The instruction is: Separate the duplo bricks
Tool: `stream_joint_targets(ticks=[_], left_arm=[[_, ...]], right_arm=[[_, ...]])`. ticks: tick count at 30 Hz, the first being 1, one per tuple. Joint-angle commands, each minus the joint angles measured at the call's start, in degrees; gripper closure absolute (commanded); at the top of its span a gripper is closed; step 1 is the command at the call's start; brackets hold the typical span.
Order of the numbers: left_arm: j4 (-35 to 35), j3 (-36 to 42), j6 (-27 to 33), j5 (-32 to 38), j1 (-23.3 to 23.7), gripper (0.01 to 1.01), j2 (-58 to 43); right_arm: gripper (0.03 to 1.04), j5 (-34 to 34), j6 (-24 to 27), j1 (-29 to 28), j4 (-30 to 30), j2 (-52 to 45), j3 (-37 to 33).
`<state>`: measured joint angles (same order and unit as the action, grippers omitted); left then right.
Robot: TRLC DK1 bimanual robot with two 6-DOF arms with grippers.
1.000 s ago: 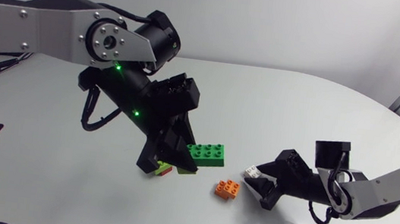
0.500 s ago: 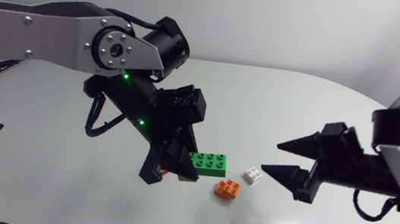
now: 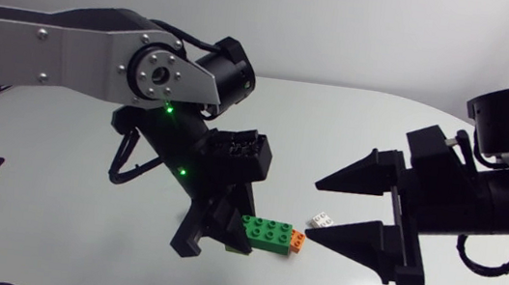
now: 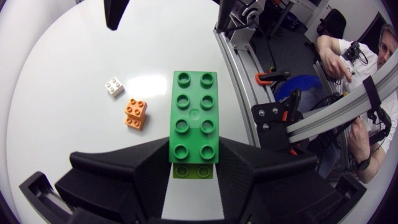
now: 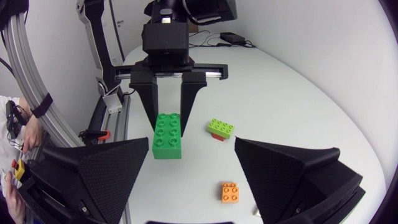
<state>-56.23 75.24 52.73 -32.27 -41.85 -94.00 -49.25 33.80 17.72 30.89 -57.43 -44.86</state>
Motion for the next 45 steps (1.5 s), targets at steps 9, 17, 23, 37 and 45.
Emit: stream_joint_targets(ticks=[9, 17, 23, 37, 45], left_arm=[[-1.25, 7.46, 1.76, 0.89, 0.18, 0.72, -6.29], [-2.04, 8.78, 2.9, 0.89, 0.71, 0.72, -7.34], [-2.48, 9.75, 2.99, 0.89, 0.71, 0.72, -7.69], [-2.57, 10.54, 3.17, 0.89, 0.71, 0.716, -8.75], [-3.63, 11.86, 3.08, 0.89, 0.89, 0.387, -8.84]], right_arm=[[0.07, 2.58, -3.04, 5.49, -5.67, -6.73, 1.53], [0.12, 3.99, -3.66, 6.89, -8.92, -9.98, 2.85], [0.23, 4.17, -3.66, 7.33, -10.33, -11.48, 2.76], [0.74, 5.66, -4.01, 8.39, -12.53, -11.57, 3.73], [0.76, 6.01, -4.09, 8.21, -12.61, -10.25, 4.7]])
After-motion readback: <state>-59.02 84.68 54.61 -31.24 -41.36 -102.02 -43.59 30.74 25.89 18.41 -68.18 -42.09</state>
